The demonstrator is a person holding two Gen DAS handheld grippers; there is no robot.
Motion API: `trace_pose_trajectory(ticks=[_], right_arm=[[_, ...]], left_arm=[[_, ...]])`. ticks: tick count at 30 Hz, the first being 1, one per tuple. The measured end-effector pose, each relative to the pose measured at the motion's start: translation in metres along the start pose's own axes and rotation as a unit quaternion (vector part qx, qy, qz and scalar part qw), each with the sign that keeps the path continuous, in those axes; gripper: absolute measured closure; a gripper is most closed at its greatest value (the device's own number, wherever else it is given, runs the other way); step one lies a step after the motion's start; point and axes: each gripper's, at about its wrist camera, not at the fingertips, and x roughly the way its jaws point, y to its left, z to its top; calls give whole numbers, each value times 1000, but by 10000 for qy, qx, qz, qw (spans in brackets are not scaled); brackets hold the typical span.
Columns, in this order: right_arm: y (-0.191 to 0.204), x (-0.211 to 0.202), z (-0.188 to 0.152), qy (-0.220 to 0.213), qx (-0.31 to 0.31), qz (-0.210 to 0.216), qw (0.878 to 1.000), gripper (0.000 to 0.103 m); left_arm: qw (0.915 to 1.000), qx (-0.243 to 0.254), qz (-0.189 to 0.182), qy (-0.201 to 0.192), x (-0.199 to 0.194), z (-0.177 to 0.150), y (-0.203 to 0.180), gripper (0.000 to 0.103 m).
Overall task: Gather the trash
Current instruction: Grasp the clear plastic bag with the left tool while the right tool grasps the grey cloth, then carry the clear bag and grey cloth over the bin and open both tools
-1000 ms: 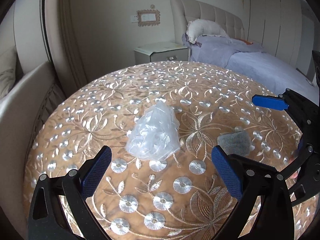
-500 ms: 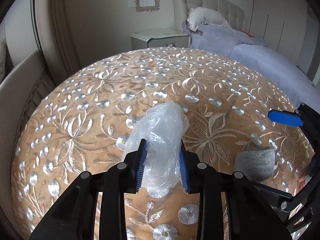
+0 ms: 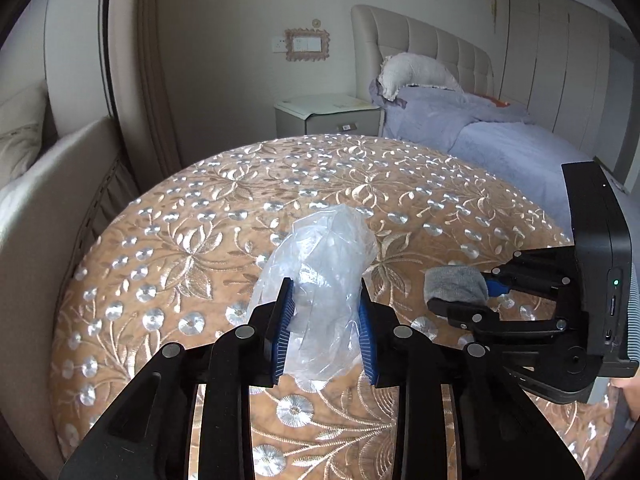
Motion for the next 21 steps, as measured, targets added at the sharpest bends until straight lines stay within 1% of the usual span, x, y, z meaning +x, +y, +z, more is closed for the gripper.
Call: trace_pose_trajectory(ticks=[3, 5, 8, 10, 11, 13, 17, 21], right_arm=[[7, -31, -11, -268, -25, -11, 9996, 78], [10, -57, -20, -470, -10, -33, 9989, 78], [15, -97, -37, -733, 7, -171, 9972, 78], [16, -125, -50, -906, 33, -296, 9954, 78], [16, -138, -58, -984, 60, -375, 9944, 78], [15, -164, -75, -1126, 148, -537, 9921, 78], [9, -208, -113, -1240, 386, -862, 9878, 78], [3, -241, -156, -1247, 729, -1088, 9835, 78]], left_arm=[[9996, -167, -152, -141, -24, -7, -7, 74], [9994, -161, -221, -225, -39, -13, -17, 74], [9988, -88, -355, -319, -59, -25, -40, 74], [9981, 45, -461, -409, -71, -35, -59, 74], [9979, 89, -482, -417, -77, -40, -68, 74], [9970, 132, -673, -360, -85, -52, -88, 74], [9942, 257, -990, -326, -101, -74, -130, 74], [9914, 362, -1216, -335, -114, -92, -169, 74]])
